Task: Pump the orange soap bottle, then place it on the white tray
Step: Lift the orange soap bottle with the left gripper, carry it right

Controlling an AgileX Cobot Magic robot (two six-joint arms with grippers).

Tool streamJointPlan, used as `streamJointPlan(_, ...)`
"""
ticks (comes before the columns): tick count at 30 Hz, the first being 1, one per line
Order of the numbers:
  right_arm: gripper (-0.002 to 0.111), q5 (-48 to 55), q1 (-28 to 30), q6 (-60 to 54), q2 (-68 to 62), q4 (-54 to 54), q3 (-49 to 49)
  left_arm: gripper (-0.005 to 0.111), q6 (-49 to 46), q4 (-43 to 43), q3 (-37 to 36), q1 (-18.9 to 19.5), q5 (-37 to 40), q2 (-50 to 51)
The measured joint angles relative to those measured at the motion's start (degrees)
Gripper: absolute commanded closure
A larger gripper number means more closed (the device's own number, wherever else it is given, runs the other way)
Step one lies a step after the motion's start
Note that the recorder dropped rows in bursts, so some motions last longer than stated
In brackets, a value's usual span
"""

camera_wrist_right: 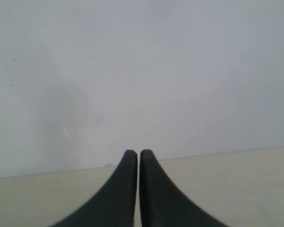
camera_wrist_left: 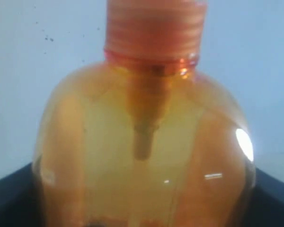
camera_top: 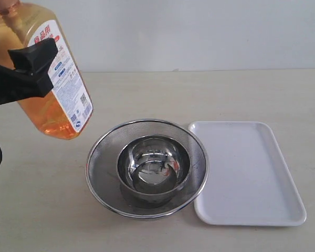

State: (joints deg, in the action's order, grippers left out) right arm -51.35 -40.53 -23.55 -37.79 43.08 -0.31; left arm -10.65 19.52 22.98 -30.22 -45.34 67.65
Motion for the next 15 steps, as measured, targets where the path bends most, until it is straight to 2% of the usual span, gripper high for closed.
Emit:
streamJointPlan(10,0.109,-4.6,0.0,-2.9,0.0,3.0,0.0,0.102,10.1,-12.9,9.7,-0.9,8.0,2.4)
streamJointPlan(15,0.109,-9.9,0.0,-6.2,0.1,10.3,0.0,0.102,10.6,-14.9,15.9,-5.6,8.1,5.7)
